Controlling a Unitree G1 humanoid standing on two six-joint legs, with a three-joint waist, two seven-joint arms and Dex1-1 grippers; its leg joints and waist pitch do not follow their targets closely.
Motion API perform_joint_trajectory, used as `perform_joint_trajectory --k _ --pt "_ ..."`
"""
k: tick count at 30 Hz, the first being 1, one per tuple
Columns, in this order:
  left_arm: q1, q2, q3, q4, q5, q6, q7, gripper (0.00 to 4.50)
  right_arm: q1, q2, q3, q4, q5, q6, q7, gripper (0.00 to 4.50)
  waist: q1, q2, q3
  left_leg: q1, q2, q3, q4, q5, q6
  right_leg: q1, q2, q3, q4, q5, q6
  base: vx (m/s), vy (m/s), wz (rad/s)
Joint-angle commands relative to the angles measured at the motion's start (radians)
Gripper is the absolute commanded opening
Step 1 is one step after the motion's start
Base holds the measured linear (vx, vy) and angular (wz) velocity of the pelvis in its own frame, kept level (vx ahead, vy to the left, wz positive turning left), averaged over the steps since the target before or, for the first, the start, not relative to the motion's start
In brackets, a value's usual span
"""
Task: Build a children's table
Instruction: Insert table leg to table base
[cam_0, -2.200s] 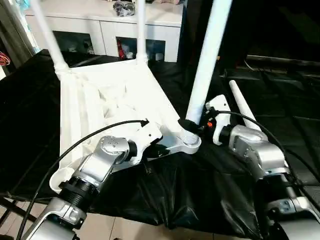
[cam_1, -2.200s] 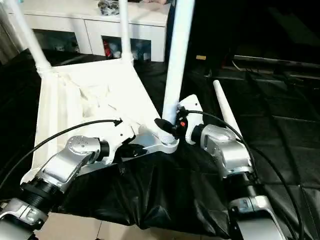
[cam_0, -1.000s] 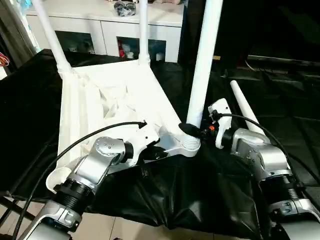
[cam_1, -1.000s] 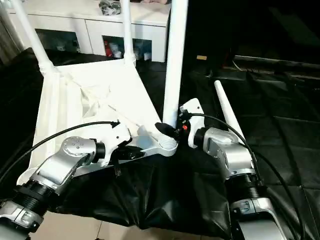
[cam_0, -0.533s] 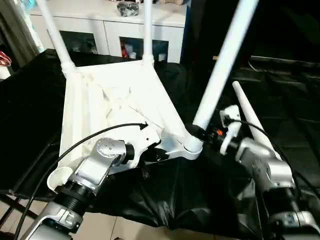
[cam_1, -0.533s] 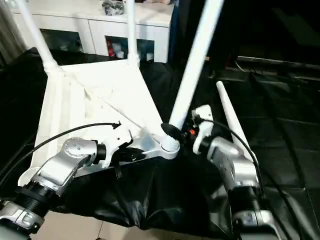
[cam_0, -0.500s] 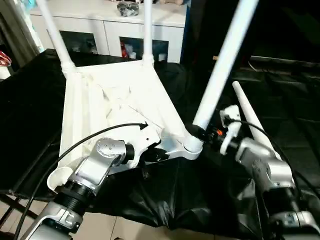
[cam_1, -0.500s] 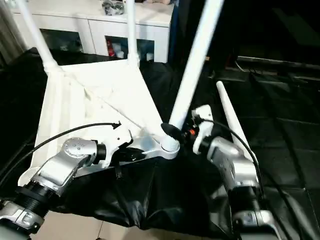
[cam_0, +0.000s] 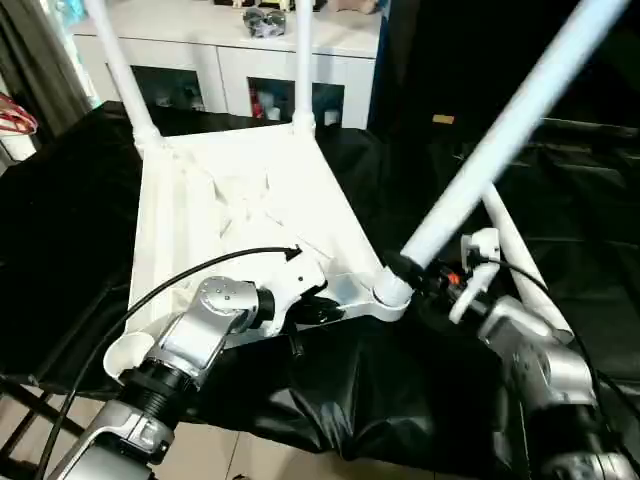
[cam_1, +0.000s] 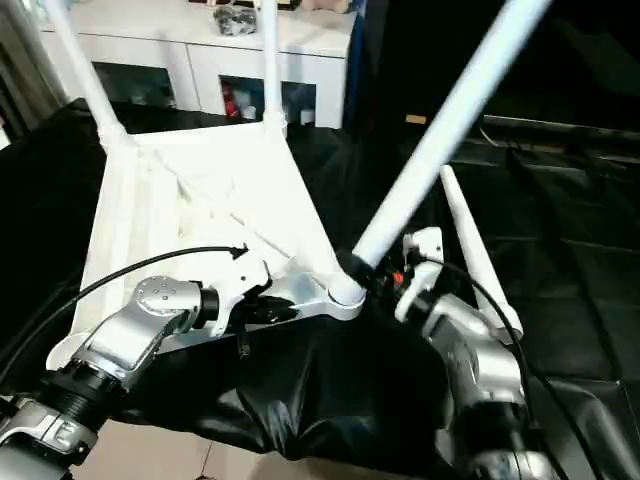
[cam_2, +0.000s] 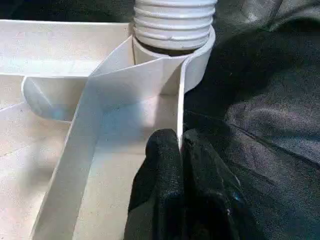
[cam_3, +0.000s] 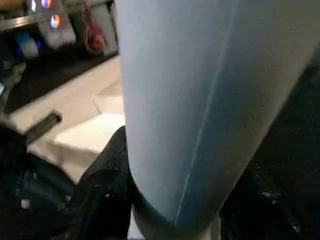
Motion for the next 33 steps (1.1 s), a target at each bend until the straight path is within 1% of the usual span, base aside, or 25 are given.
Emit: perform_joint_trajectory --k 1,3,4,5,6,7,11,15,16,17,18,20,21,22,23,24,25,26,27,28,29,30,31,32,33 --pt "-0.028 -0.002 0.062 -0.002 -0.025 -0.038 0.033 0.0 0.041 -0.025 0.033 0.04 -0.074 0.027 -0.017 1.88 -0.002 -0.011 -0.056 0.015 0.038 -0.029 -0.069 -0.268 0.024 0.035 -0.081 0.045 -0.11 -0.502 -0.101 0.0 0.0 0.0" --pt "-0.028 -0.002 0.062 0.001 -0.024 -0.04 0.032 0.0 0.038 -0.029 0.044 0.037 -0.084 0.025 -0.019 1.88 -0.004 -0.011 -0.055 0.017 0.037 -0.029 -0.068 -0.285 0.024 0.031 -0.082 0.044 -0.117 -0.54 -0.09 0.0 0.0 0.0" --pt "-0.027 -0.001 0.061 0.003 -0.022 -0.043 0.03 0.0 0.025 -0.039 0.072 0.037 -0.113 0.022 -0.023 1.88 -0.004 -0.012 -0.055 0.017 0.037 -0.03 -0.068 -0.287 0.023 0.031 -0.083 0.043 -0.118 -0.55 -0.087 0.0 0.0 0.0" --pt "-0.027 0.0 0.061 0.004 -0.021 -0.045 0.03 0.0 0.019 -0.043 0.082 0.038 -0.124 0.022 -0.024 1.88 -0.006 -0.015 -0.054 0.015 0.037 -0.031 -0.069 -0.289 0.022 0.032 -0.083 0.042 -0.119 -0.563 -0.078 0.0 0.0 0.0" --pt "-0.026 0.0 0.06 0.004 -0.02 -0.046 0.03 0.0 0.015 -0.045 0.092 0.037 -0.132 0.025 -0.024 1.88 -0.007 -0.012 -0.054 0.017 0.037 -0.032 -0.069 -0.295 0.022 0.029 -0.083 0.041 -0.12 -0.571 -0.076 0.0 0.0 0.0" --pt "-0.026 0.0 0.06 0.005 -0.02 -0.047 0.03 0.0 0.012 -0.048 0.103 0.035 -0.138 0.028 -0.021 1.88 -0.009 -0.017 -0.054 0.017 0.037 -0.032 -0.07 -0.297 0.023 0.029 -0.083 0.041 -0.121 -0.571 -0.075 0.0 0.0 0.0" --pt "-0.02 0.002 0.057 -0.005 -0.024 -0.047 0.02 0.0 0.001 -0.059 0.149 0.035 -0.158 0.056 0.003 1.88 -0.01 -0.016 -0.055 0.015 0.04 -0.032 -0.072 -0.289 0.027 0.03 -0.082 0.042 -0.116 -0.536 -0.085 0.0 0.0 0.0" --pt "-0.017 0.011 0.049 -0.013 -0.027 -0.05 -0.003 0.0 -0.03 -0.057 0.165 0.073 -0.17 0.051 0.02 1.88 -0.015 -0.015 -0.054 0.016 0.039 -0.033 -0.071 -0.303 0.028 0.03 -0.085 0.042 -0.119 -0.55 -0.09 0.0 0.0 0.0" --pt "-0.016 0.018 0.044 -0.022 -0.027 -0.05 -0.016 0.0 -0.05 -0.057 0.17 0.094 -0.17 0.049 0.038 1.88 -0.018 -0.025 -0.053 0.014 0.039 -0.032 -0.071 -0.304 0.03 0.03 -0.085 0.041 -0.121 -0.558 -0.088 0.0 0.0 0.0" --pt "-0.016 0.018 0.044 -0.023 -0.027 -0.05 -0.018 0.0 -0.052 -0.057 0.17 0.096 -0.171 0.049 0.04 1.88 -0.018 -0.022 -0.054 0.014 0.038 -0.034 -0.07 -0.304 0.03 0.031 -0.087 0.041 -0.118 -0.563 -0.09 0.0 0.0 0.0" --pt "-0.012 0.032 0.036 -0.045 -0.032 -0.048 -0.048 0.0 -0.079 -0.06 0.178 0.122 -0.167 0.047 0.076 1.88 -0.021 -0.026 -0.053 0.015 0.039 -0.034 -0.07 -0.309 0.03 0.03 -0.088 0.039 -0.121 -0.575 -0.089 0.0 0.0 0.0" --pt "-0.006 0.051 0.025 -0.079 -0.041 -0.045 -0.092 0.0 -0.102 -0.069 0.193 0.142 -0.158 0.046 0.13 1.88 -0.022 -0.023 -0.054 0.011 0.041 -0.038 -0.072 -0.311 0.028 0.033 -0.089 0.039 -0.117 -0.57 -0.092 0.0 0.0 0.0" --pt "-0.004 0.058 0.021 -0.09 -0.045 -0.044 -0.106 0.0 -0.107 -0.071 0.198 0.146 -0.156 0.046 0.145 1.88 -0.023 -0.023 -0.053 0.011 0.043 -0.038 -0.073 -0.312 0.026 0.033 -0.089 0.04 -0.116 -0.561 -0.093 0.0 0.0 0.0" --pt "0.0 0.068 0.014 -0.106 -0.048 -0.038 -0.126 0.0 -0.114 -0.076 0.207 0.152 -0.153 0.043 0.173 1.88 -0.021 -0.023 -0.054 0.015 0.045 -0.037 -0.073 -0.312 0.025 0.03 -0.089 0.042 -0.116 -0.544 -0.099 0.0 0.0 0.0" --pt "0.002 0.082 0.003 -0.122 -0.048 -0.035 -0.152 0.0 -0.121 -0.081 0.219 0.159 -0.151 0.038 0.209 1.88 -0.022 -0.024 -0.054 0.016 0.047 -0.036 -0.075 -0.312 0.025 0.029 -0.088 0.044 -0.115 -0.531 -0.106 0.0 0.0 0.0" --pt "0.002 0.082 0.003 -0.122 -0.048 -0.035 -0.152 0.0 -0.121 -0.081 0.219 0.159 -0.151 0.038 0.209 1.88 -0.02 -0.023 -0.057 0.015 0.05 -0.037 -0.076 -0.301 0.023 0.033 -0.089 0.046 -0.107 -0.487 -0.124 0.0 0.0 0.0" --pt "0.003 0.098 -0.012 -0.138 -0.046 -0.033 -0.177 0.0 -0.129 -0.086 0.232 0.168 -0.149 0.031 0.253 1.88 -0.019 -0.022 -0.058 0.014 0.051 -0.036 -0.077 -0.289 0.023 0.035 -0.087 0.046 -0.1 -0.435 -0.141 0.0 0.0 0.0" --pt "0.002 0.107 -0.02 -0.146 -0.044 -0.032 -0.194 0.0 -0.129 -0.092 0.241 0.165 -0.146 0.032 0.285 1.88 -0.019 -0.023 -0.059 0.015 0.052 -0.035 -0.077 -0.285 0.024 0.035 -0.086 0.048 -0.099 -0.41 -0.151 0.0 0.0 0.0" --pt "0.001 0.113 -0.026 -0.15 -0.044 -0.031 -0.204 0.0 -0.128 -0.096 0.247 0.163 -0.144 0.033 0.304 1.88 -0.017 -0.021 -0.06 0.017 0.053 -0.032 -0.077 -0.28 0.023 0.034 -0.085 0.05 -0.094 -0.364 -0.169 0.0 0.0 0.0" --pt "-0.002 0.119 -0.031 -0.154 -0.044 -0.03 -0.218 0.0 -0.128 -0.103 0.26 0.164 -0.147 0.026 0.335 1.88 -0.016 -0.021 -0.061 0.016 0.052 -0.031 -0.076 -0.266 0.023 0.037 -0.084 0.051 -0.089 -0.317 -0.186 0.0 0.0 0.0" --pt "-0.002 0.119 -0.031 -0.154 -0.044 -0.03 -0.218 0.0 -0.128 -0.103 0.26 0.164 -0.147 0.026 0.335 1.88 -0.017 -0.022 -0.062 0.016 0.053 -0.03 -0.076 -0.259 0.023 0.039 -0.084 0.051 -0.087 -0.297 -0.192 0.0 0.0 0.0" --pt "-0.005 0.125 -0.035 -0.158 -0.048 -0.029 -0.235 0.0 -0.126 -0.11 0.273 0.162 -0.147 0.024 0.364 1.88 -0.014 -0.023 -0.064 0.017 0.052 -0.029 -0.075 -0.247 0.025 0.041 -0.084 0.051 -0.084 -0.266 -0.202 0.0 0.0 0.0" --pt "-0.007 0.133 -0.04 -0.164 -0.052 -0.024 -0.255 0.0 -0.124 -0.116 0.284 0.159 -0.146 0.02 0.394 1.88 -0.013 -0.024 -0.065 0.019 0.053 -0.028 -0.075 -0.245 0.026 0.041 -0.084 0.051 -0.083 -0.257 -0.207 0.0 0.0 0.0" --pt "-0.009 0.138 -0.044 -0.165 -0.051 -0.023 -0.265 0.0 -0.121 -0.12 0.291 0.155 -0.146 0.017 0.41 1.88 -0.011 -0.025 -0.065 0.016 0.052 -0.027 -0.074 -0.233 0.03 0.044 -0.085 0.051 -0.08 -0.244 -0.214 0.0 0.0 0.0" --pt "-0.011 0.145 -0.048 -0.168 -0.049 -0.023 -0.281 0.0 -0.117 -0.124 0.3 0.149 -0.146 0.012 0.435 1.88 -0.008 -0.025 -0.065 0.016 0.052 -0.027 -0.075 -0.227 0.03 0.046 -0.085 0.051 -0.08 -0.242 -0.216 0.0 0.0 0.0"
